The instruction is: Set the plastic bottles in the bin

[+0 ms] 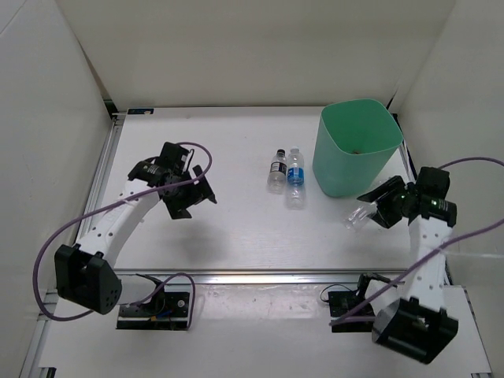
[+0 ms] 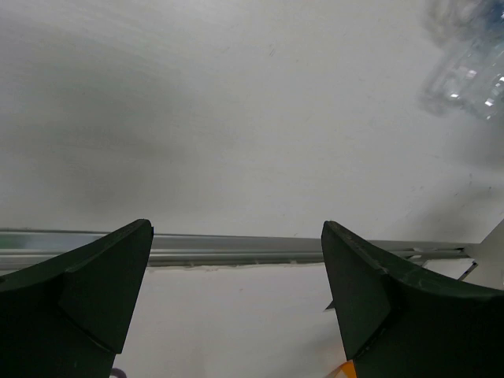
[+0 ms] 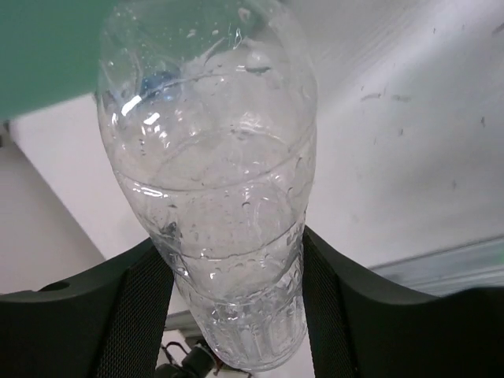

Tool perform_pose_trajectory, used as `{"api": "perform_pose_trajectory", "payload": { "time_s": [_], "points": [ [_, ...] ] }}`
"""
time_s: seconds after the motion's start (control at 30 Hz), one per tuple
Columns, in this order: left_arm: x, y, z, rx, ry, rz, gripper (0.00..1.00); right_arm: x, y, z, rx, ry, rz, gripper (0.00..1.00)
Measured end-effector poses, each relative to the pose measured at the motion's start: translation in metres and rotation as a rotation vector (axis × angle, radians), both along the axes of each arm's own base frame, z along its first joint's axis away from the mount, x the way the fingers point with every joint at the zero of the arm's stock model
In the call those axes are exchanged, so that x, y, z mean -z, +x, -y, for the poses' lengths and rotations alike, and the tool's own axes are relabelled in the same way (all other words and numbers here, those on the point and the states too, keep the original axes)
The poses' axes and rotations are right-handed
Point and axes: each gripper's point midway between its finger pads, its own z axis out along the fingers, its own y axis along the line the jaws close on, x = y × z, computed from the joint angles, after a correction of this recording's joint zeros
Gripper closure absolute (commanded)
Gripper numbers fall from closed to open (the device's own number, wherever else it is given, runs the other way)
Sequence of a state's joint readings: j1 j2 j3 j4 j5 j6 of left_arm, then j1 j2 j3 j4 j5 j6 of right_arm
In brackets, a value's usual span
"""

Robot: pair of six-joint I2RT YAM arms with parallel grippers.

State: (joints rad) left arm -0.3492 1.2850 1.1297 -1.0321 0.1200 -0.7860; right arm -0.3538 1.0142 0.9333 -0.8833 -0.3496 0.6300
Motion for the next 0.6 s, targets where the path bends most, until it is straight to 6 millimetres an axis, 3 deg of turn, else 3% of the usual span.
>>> {"api": "perform_pose_trajectory", "payload": {
  "time_s": [0.1, 0.17, 0.33, 0.4, 0.47, 0.5, 0.6],
  "points": [
    [-0.006, 0.017, 0.006, -0.001, -0.004, 0.009, 0.0, -0.03, -0.016, -0.007, 0.04, 0.0, 0.065, 0.73],
    [-0.009, 0.028, 0.01, -0.002, -0.006, 0.019, 0.0, -0.068, -0.016, -0.008, 0.057, -0.014, 0.145, 0.73],
    [-0.015, 0.052, 0.019, 0.001, -0.002, 0.054, 0.0, -0.22, 0.021, 0.003, 0.032, -0.138, 0.475, 0.71],
    [-0.015, 0.063, 0.025, 0.007, 0.006, 0.06, 0.0, -0.267, 0.038, 0.008, 0.018, -0.189, 0.594, 0.71],
    [-0.015, 0.08, 0.033, 0.014, 0.01, 0.062, 0.0, -0.291, 0.059, 0.015, 0.012, -0.217, 0.649, 0.7],
    [-0.014, 0.09, 0.039, 0.02, 0.012, 0.066, 0.0, -0.294, 0.071, 0.018, 0.011, -0.222, 0.657, 0.66],
    [-0.016, 0.124, 0.059, 0.049, 0.008, 0.097, 0.0, -0.274, 0.109, 0.026, 0.001, -0.212, 0.603, 0.56]
  ]
}}
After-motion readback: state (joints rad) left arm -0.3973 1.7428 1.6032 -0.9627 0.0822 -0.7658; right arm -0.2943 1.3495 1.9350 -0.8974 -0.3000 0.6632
